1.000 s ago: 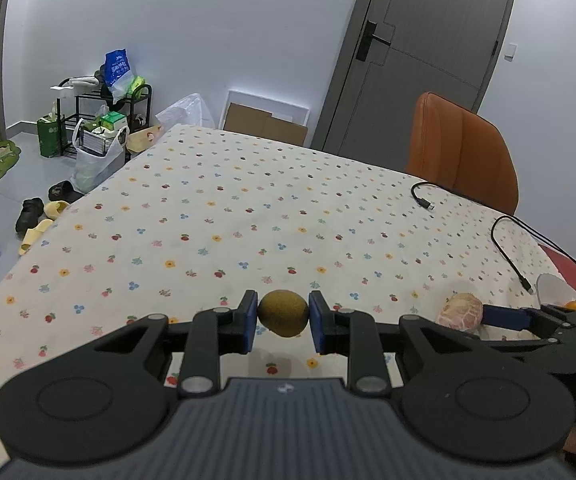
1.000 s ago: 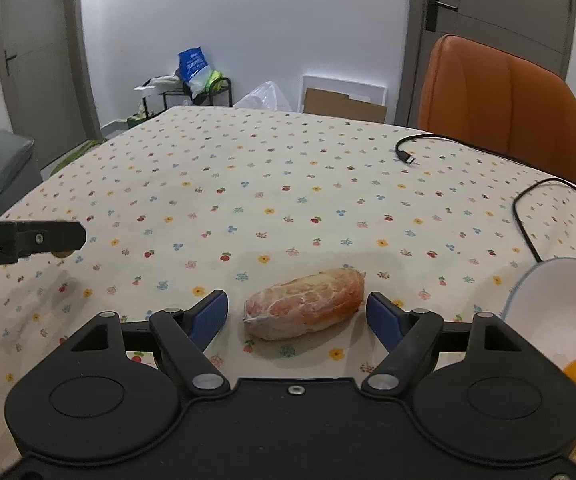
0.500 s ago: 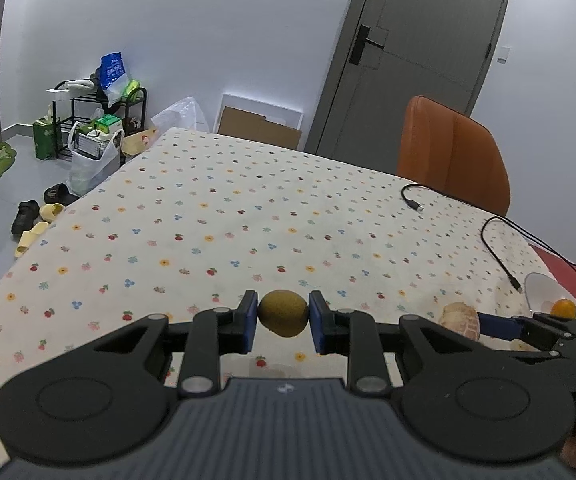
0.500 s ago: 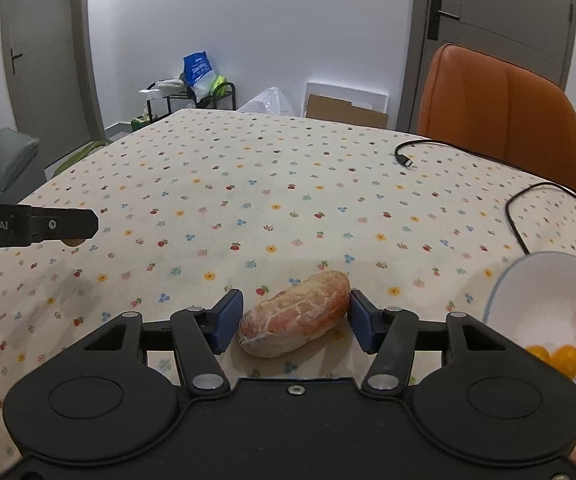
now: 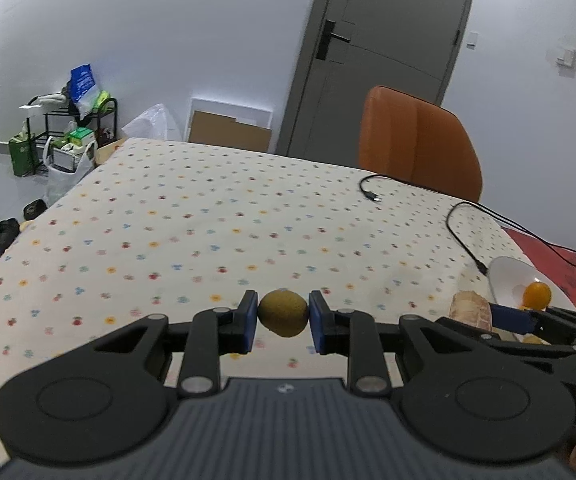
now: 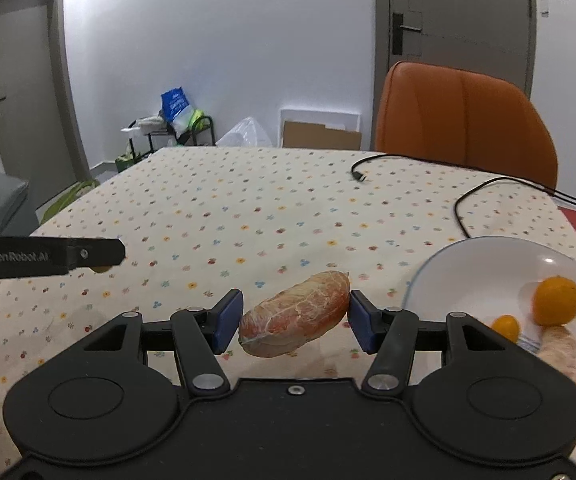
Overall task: Organize fruits
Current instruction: 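Carry the pomelo segment and olive-green fruit into the plate and open both tools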
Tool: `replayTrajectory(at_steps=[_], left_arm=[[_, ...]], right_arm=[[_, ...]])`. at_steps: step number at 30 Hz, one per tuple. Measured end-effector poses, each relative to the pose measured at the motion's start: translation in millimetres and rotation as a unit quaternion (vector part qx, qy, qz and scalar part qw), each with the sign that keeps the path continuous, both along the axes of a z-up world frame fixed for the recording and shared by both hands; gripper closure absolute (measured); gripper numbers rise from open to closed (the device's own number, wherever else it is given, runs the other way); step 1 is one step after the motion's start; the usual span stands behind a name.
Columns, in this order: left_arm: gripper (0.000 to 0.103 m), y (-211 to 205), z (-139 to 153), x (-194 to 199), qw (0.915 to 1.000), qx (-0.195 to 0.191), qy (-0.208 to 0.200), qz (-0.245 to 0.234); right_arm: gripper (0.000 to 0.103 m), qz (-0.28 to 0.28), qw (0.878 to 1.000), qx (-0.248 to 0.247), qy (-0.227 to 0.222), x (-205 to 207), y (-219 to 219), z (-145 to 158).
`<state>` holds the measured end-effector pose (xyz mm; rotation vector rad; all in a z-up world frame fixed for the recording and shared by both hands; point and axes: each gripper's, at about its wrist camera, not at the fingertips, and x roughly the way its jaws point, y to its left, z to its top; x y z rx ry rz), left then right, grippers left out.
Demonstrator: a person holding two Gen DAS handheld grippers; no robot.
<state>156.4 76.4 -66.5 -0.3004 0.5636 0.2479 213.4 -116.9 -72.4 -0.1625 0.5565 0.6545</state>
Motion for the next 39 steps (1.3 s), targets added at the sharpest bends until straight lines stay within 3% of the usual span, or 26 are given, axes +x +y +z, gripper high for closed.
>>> replayTrajectory(at_steps=[14, 33, 39], left_arm=[[0.077, -45, 7, 19, 0.9988, 0.016, -0.004, -0.045], [0.077, -83, 6, 35, 0.9964, 0.029, 0.001, -0.080], [0.077, -105, 12, 44, 0.9935, 0.049, 0.001, -0.103]], right_arm=[[0.048, -0.042, 0.999, 0.025, -0.018, 1, -49, 14], [0.048, -0.107, 0.993, 0.037, -0.021, 16, -105, 10], [0.037, -0.112, 0.992, 0.043, -0.029, 18, -121, 6]])
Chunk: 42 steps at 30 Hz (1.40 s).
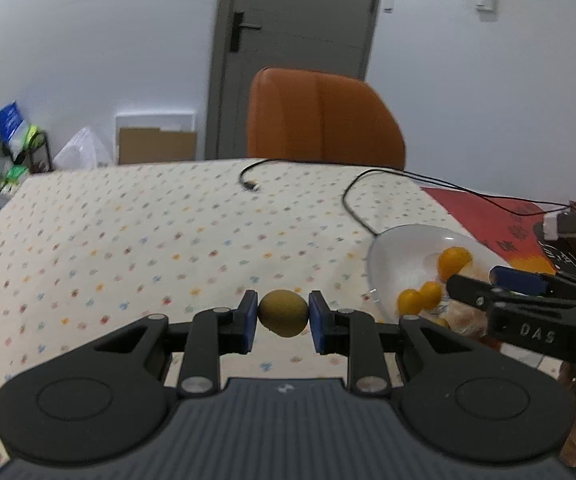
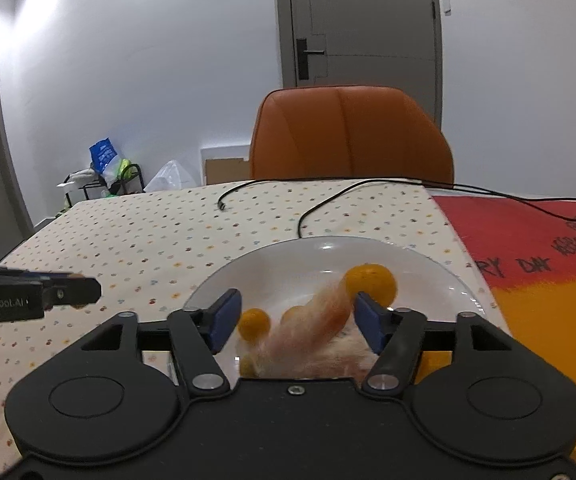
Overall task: Organize fruits
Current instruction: 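Carry the pomelo segment and olive-green fruit into the plate and open both tools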
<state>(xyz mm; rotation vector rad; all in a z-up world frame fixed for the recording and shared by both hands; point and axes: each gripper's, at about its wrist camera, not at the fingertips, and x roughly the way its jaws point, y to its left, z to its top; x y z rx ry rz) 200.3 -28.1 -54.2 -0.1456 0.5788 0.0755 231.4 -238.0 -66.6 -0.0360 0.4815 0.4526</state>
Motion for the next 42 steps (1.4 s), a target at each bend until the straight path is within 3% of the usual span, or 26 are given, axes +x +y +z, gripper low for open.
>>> replayTrajectory(at_steps=[25, 33, 42], left_arm=[[0.077, -60, 6, 32, 0.9971, 0.003, -0.001, -0.076], [0.070, -54, 9, 26, 0.9976, -0.011, 0.008, -0.068], [0.053, -41, 10, 10, 0.9988, -0.014, 0.012, -0.046]], right_arm=[[0.035, -0.053, 0.998, 0.037, 0.017, -9, -62, -5], [0.035, -0.049, 0.998, 0.039, 0.018, -15, -61, -4], [0.028, -0.036, 0.999, 0.035, 0.014, -28, -51, 4]])
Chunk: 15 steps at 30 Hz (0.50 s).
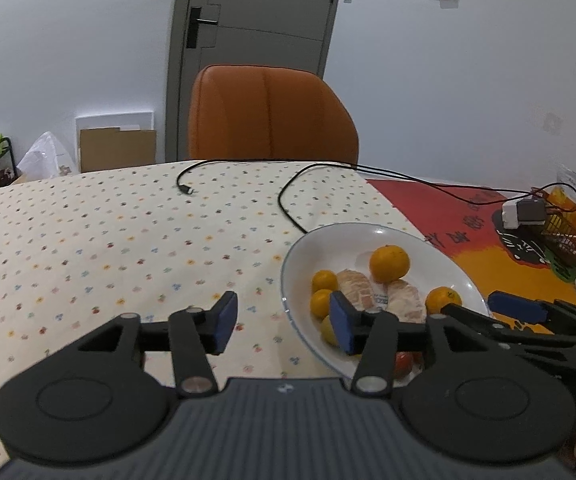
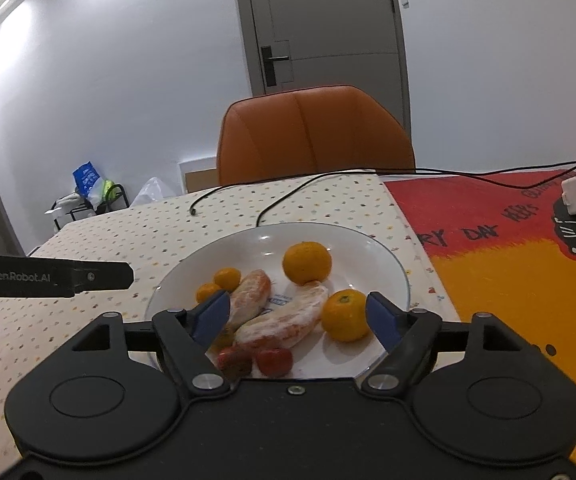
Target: Organize fruits
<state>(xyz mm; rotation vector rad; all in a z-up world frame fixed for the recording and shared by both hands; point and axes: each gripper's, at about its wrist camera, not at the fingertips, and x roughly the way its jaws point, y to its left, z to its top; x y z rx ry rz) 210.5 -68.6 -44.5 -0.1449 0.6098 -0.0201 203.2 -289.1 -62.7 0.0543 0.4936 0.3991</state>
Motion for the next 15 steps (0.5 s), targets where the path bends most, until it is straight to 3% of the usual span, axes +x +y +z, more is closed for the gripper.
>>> replayTrajectory(at_steps=[3, 8, 15], left_arm=[[0.047, 6, 2, -6, 1.0000, 0.001, 0.002, 0.010], [0.025, 14, 9, -19, 0.9995, 0.007, -0.002, 0.030], [0.018, 24, 16, -41, 0.9988, 0.020, -0.004, 0.044]], right_arm=[[0.027, 0.005, 1.000, -0.003, -0.001, -6, 4, 3], [0.019, 0.014, 1.000, 0.001, 0.001, -17, 10, 9], [0.009, 0.032, 0.999, 0.014, 0.007, -33, 18, 17]])
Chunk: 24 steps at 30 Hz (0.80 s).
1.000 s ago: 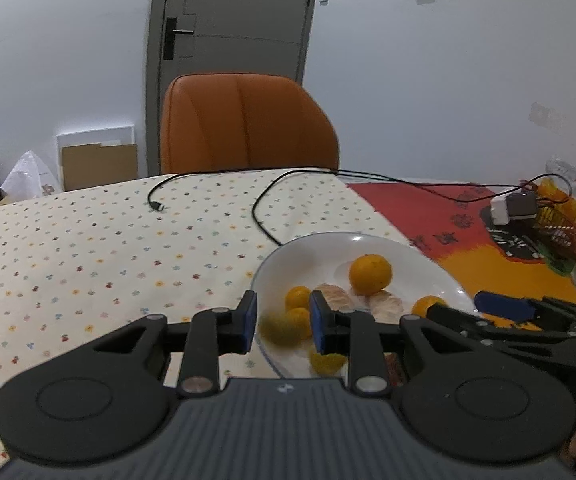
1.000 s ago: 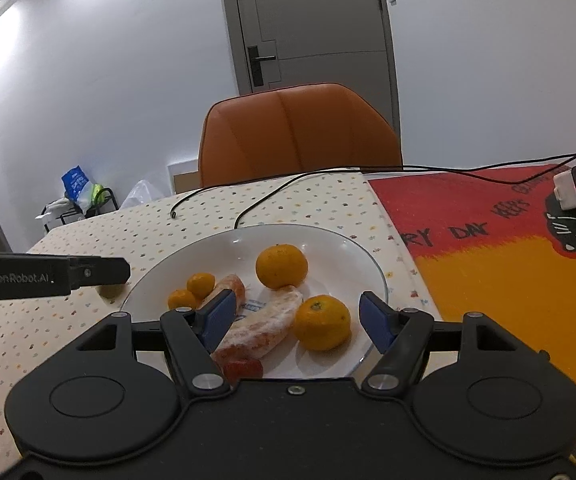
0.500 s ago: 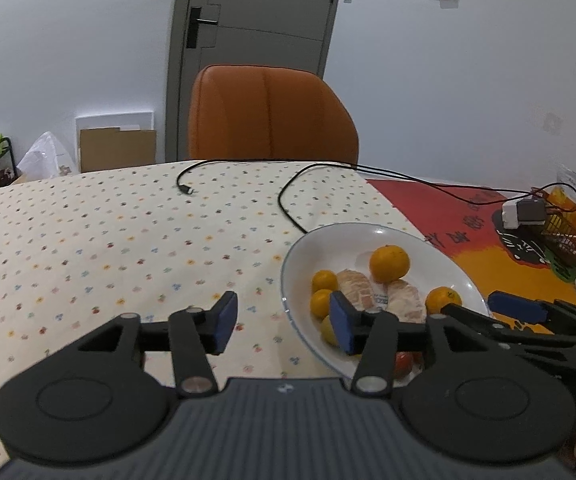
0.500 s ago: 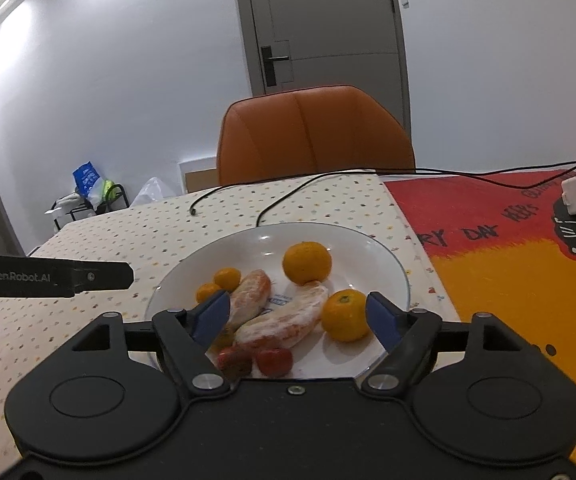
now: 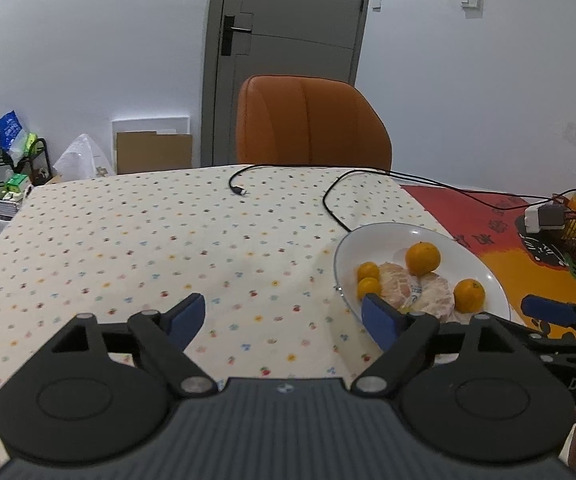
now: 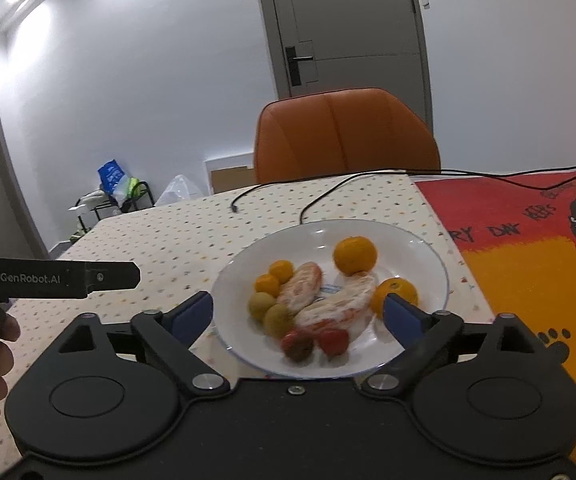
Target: Organize fruits
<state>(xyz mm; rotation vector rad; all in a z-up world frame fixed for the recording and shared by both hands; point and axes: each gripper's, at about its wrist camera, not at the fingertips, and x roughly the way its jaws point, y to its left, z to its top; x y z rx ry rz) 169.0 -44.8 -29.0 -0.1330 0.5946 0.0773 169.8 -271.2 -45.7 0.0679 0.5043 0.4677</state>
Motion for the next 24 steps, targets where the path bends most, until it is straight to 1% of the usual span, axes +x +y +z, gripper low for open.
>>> replayTrajectory(at_steps=[2, 4, 5, 11, 16, 20, 24], left_arm=[[0.014, 2, 3, -7, 1.0000, 0.003, -0.002, 0.005], [0.012, 4, 6, -15, 0.9999, 0.006, -0.005, 0.008], [0.010, 4, 7, -18, 0.9999, 0.007, -0.006, 0.009], [0.005, 5, 16, -39, 0.9997, 0.012, -0.014, 0.015], [0.004, 8, 23, -58, 0.9996, 0.013, -0.017, 0.018], [0.004, 9, 29, -72, 0.9993, 0.019, -0.022, 0.023], [0.004, 14, 32, -83, 0.9993, 0.017, -0.022, 0.026]], right_arm=[[0.005, 0.007, 1.000, 0.006, 0.005, -5, 1, 2], [0.001, 0.012, 1.000, 0.010, 0.008, -9, 3, 4], [0.000, 0.015, 1.000, 0.013, 0.010, -12, 3, 5], [0.000, 0.024, 0.999, 0.022, 0.021, -28, 2, 10], [0.000, 0.031, 0.999, 0.029, 0.032, -38, 0, 12], [0.000, 0.035, 0.998, 0.028, 0.032, -47, 1, 14], [0.000, 0.046, 0.998, 0.027, 0.027, -56, 2, 19]])
